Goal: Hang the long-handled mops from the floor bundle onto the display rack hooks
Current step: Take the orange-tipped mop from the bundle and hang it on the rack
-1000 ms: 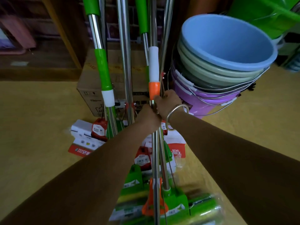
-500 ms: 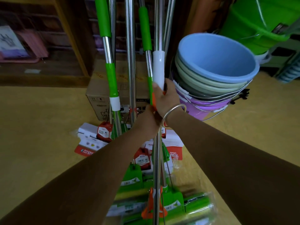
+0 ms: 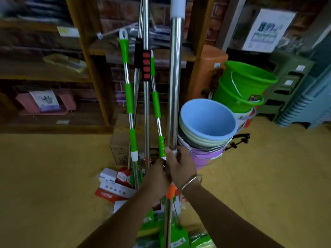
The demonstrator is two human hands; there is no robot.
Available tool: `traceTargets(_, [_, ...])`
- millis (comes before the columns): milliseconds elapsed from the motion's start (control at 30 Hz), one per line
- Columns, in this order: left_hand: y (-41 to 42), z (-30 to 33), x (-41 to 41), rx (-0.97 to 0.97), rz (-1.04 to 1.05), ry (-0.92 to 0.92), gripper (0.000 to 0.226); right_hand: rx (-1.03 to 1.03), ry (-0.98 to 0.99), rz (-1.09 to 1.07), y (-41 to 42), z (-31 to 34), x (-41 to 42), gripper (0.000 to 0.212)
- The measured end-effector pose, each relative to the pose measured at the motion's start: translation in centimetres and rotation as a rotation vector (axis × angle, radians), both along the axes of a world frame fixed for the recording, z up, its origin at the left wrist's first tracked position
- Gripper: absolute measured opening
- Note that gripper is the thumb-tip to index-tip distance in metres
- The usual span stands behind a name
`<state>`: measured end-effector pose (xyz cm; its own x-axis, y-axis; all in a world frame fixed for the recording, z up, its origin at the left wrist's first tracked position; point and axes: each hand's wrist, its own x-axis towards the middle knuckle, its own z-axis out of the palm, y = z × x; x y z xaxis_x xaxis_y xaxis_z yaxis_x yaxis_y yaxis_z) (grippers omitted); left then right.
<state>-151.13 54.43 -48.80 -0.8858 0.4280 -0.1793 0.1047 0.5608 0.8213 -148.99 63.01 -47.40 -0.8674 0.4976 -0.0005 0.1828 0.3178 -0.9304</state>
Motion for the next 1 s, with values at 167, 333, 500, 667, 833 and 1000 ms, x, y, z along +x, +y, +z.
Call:
traceTargets(167, [0.5, 10.1, -1.2, 0.033, -0.083, 0.222, 0.027, 0.101, 0.092, 0.026, 0.1, 9.1, -0.9, 0.028])
traceTargets(333, [0.8, 19.0, -1.4, 0.098, 0.018, 0.256, 0.029, 0.152, 0.222, -0.008, 0.3, 18.2, -1.6, 0.025])
traceTargets(500, [0.9, 28.0, -2.3, 0.174, 0.023, 0.31, 0.03, 0.087, 0.311, -0.014, 0.5, 27.9, -2.7, 0.018])
traceTargets(667, [-0.8, 32.8, 1.2, 0.181, -0.03, 0.158, 0.031, 0.044, 0.267, 0.0, -1.2, 32.3, 0.7, 0.022])
traceTargets(833, [-1.5, 33.8, 3.0, 0.134, -0.036, 0.153, 0.035, 0.081, 0.203, 0.026, -1.8, 33.5, 3.0, 0.026])
traceTargets(1000, [-1.8, 33.9, 3.8, 0.116, -0.006, 0.189, 0.034, 0.123, 0.187, 0.053, -2.0, 34.2, 4.3, 0.025])
